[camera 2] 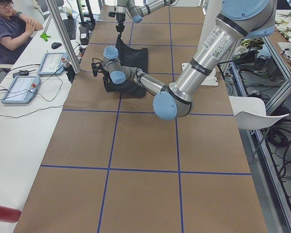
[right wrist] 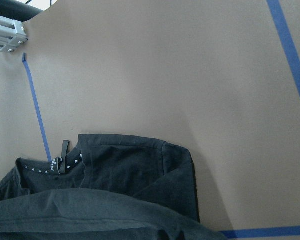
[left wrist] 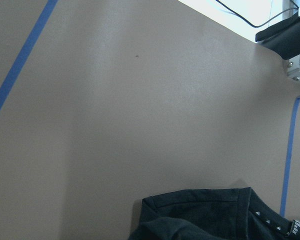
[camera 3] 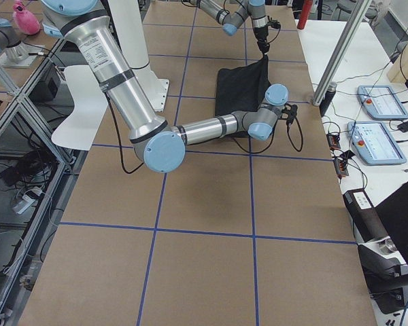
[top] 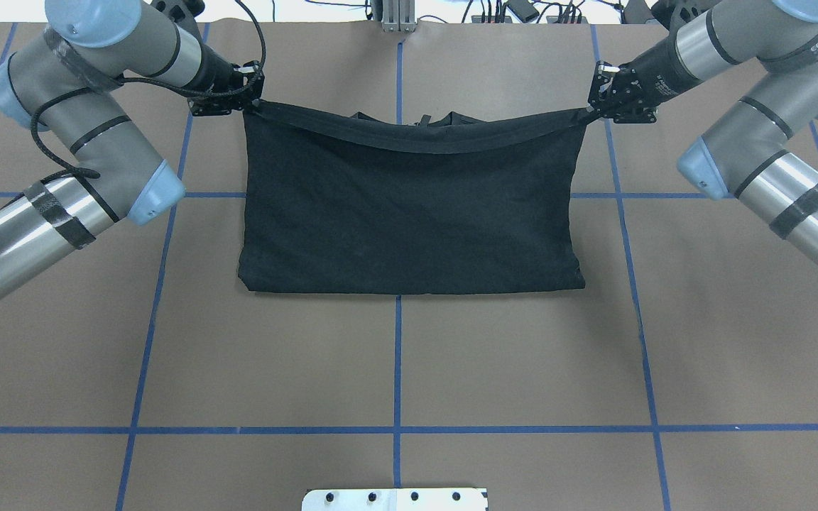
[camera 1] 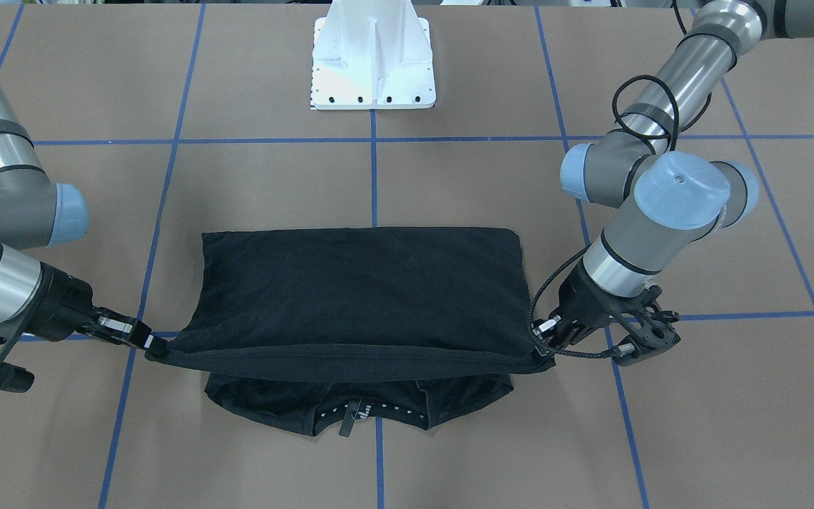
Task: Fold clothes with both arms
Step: 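Lay the hem corners down at the collar edge with both grippers, then open both grippers and lift them off the folded hem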
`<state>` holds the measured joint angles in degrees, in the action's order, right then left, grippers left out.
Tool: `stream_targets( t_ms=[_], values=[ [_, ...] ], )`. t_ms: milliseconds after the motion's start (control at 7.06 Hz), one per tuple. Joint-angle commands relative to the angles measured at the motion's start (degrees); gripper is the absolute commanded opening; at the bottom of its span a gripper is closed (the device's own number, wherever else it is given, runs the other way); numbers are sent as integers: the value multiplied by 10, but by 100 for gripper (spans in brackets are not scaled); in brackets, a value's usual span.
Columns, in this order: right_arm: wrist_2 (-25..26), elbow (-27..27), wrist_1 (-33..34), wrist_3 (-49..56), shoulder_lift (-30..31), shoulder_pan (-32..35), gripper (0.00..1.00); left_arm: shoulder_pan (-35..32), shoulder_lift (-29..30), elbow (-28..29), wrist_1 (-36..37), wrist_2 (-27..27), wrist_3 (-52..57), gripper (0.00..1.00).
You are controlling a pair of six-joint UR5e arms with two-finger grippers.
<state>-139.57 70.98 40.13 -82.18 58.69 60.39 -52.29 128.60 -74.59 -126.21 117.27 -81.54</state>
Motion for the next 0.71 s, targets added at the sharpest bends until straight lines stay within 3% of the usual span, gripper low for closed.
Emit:
stream_targets(
  t_ms=[0,142,283,566],
  values=[
    [0,3,-1,0,-1,-4,0,1,2,-4,1,2,-2,0],
    [1,1,-1,2,0,-4,66,1,1,-3,0,1,-1,66],
    [1,0,1,-3,0,-5,99,1,1,-5,1,0,-2,99],
    [-2,-8,2,-4,2,3,99,-1,-3,-9,2,0,3,100]
  ],
)
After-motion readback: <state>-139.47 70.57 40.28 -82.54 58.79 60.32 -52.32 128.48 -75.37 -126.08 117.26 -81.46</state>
